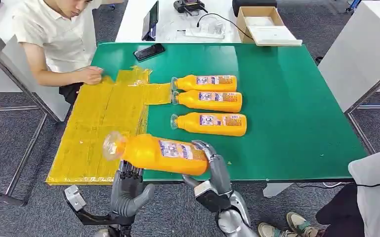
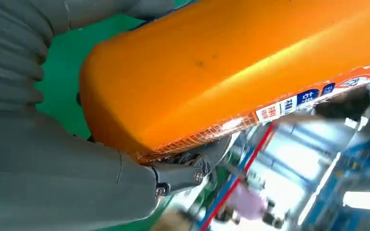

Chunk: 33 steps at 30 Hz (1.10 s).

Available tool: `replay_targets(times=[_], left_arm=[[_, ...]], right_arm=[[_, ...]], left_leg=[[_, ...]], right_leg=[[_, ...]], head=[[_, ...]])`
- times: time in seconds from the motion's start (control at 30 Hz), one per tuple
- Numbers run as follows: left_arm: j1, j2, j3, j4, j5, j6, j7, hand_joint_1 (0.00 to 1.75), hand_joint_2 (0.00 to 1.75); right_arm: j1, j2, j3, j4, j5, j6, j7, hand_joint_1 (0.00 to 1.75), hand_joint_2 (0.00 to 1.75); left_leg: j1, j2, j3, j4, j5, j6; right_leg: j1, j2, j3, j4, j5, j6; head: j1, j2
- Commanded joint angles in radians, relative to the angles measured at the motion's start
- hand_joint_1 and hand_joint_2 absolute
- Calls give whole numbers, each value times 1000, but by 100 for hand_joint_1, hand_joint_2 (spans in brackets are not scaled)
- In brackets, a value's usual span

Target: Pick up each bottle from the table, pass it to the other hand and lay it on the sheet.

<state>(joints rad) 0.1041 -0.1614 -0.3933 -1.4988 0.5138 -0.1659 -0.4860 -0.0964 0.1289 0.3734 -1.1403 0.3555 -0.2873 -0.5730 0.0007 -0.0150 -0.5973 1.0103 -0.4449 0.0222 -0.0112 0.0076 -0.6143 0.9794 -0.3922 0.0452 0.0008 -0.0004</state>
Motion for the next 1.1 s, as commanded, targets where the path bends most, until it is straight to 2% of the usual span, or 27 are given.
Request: replay_targets(times=[0.03, 0.27, 0.3, 0.37, 0.5, 0.53, 0.57, 0.6, 0.63, 0.7, 0.73, 0.77, 0.8, 0.83, 0.87, 0.9, 1.1], left_arm=[[-50, 37, -29, 77, 6, -17, 15, 0, 175], [-63, 29, -23, 81, 2, -16, 16, 0, 175], [-64, 29, -22, 80, 2, -16, 17, 0, 175], [-65, 22, -8, 77, 6, -16, 15, 0, 175], [-68, 3, 29, 62, 7, -5, -7, 0, 175], [-66, 0, 36, 56, 7, -5, -8, 16, 175], [-60, -13, 50, 45, 11, -2, -13, 154, 175], [-53, -21, 56, 33, 4, 8, -17, 175, 175], [-48, -25, 58, 24, -3, 17, -18, 175, 175], [-45, -27, 64, 17, -3, 21, -19, 175, 175], [-43, -28, 68, 13, -3, 21, -19, 175, 175], [-40, -28, 71, 11, -4, 23, -19, 175, 175], [-40, -28, 71, 11, -4, 23, -19, 175, 175], [-37, -29, 77, 8, -10, 34, -22, 175, 175], [-31, -29, 81, 1, -20, 50, -25, 175, 175], [-28, -29, 84, -3, -23, 57, -27, 175, 175], [-21, -27, 95, -13, -28, 71, -30, 175, 175]], right_arm=[[-72, 29, 126, 158, 1, 22, -2, 175, 175], [-88, 49, 162, 218, 15, 27, 10, 175, 175], [-89, 51, 163, 218, 15, 27, 10, 175, 175], [-97, 53, 185, 249, 15, 43, 9, 175, 175], [-96, 65, 204, 283, 13, 46, 9, 175, 175], [-91, 70, 205, 283, 12, 45, 13, 175, 175], [-87, 70, 210, 282, 16, 43, 22, 175, 175], [-84, 67, 213, 282, 18, 41, 26, 175, 175], [-83, 65, 213, 282, 18, 42, 30, 175, 175], [-80, 60, 214, 283, 19, 45, 31, 150, 175], [-78, 55, 219, 283, 21, 54, 35, 87, 175], [-73, 51, 221, 279, 30, 52, 40, 10, 175], [-73, 51, 221, 279, 30, 52, 40, 10, 175], [-64, 52, 216, 275, 30, 40, 43, 0, 175], [-61, 49, 224, 273, 40, 41, 61, 0, 175], [-56, 47, 226, 268, 44, 38, 65, 0, 0], [-38, 44, 230, 249, 48, 29, 71, 0, 0]], left_leg=[[0, 3, 5, -2, -1, -1], [0, 2, 2, -1, 0, -1], [0, 2, 6, -2, -1, -2], [0, 0, 2, -1, 0, -1], [0, 2, 4, -2, -1, -1], [0, 1, 3, -1, -1, -1], [0, 1, 2, -1, 0, -1], [0, 1, 4, -1, -1, -2], [1, 0, 3, -1, -1, -1], [1, 1, 4, -1, -1, -1], [1, 0, 2, -1, -1, -1], [1, 0, 5, -1, -2, -1], [1, -1, 3, -1, -1, -1], [0, 0, 3, -1, -1, -1], [0, 0, 5, -1, -2, -1], [0, 0, 4, -1, -1, -1], [0, 0, 3, -1, -1, -1]], right_leg=[[1, 1, 4, -1, -1, -2], [0, 1, 2, -1, 0, -1], [1, 0, 5, -2, -1, -2], [0, 0, 2, -1, 0, -1], [1, 0, 4, -1, -1, -2], [1, 0, 3, -1, -1, -1], [0, 0, 2, -1, -1, -1], [1, -1, 4, -1, -1, -2], [1, -1, 3, -1, -1, -1], [1, -1, 4, -1, -1, -1], [1, -1, 2, -1, -1, -1], [1, -2, 5, -1, -2, -2], [1, -2, 4, -1, -2, -1], [1, -1, 3, -1, -1, -1], [1, -2, 5, -1, -2, -2], [1, -1, 4, -1, -2, -1], [0, -2, 3, -1, -2, -1]], head=[[0, 0], [0, 0], [0, 0], [0, 0], [0, 0], [0, 0], [0, 0], [0, 0], [0, 0], [0, 0], [0, 0], [0, 0], [0, 0], [0, 0], [0, 0], [-1, 0], [0, 0]])
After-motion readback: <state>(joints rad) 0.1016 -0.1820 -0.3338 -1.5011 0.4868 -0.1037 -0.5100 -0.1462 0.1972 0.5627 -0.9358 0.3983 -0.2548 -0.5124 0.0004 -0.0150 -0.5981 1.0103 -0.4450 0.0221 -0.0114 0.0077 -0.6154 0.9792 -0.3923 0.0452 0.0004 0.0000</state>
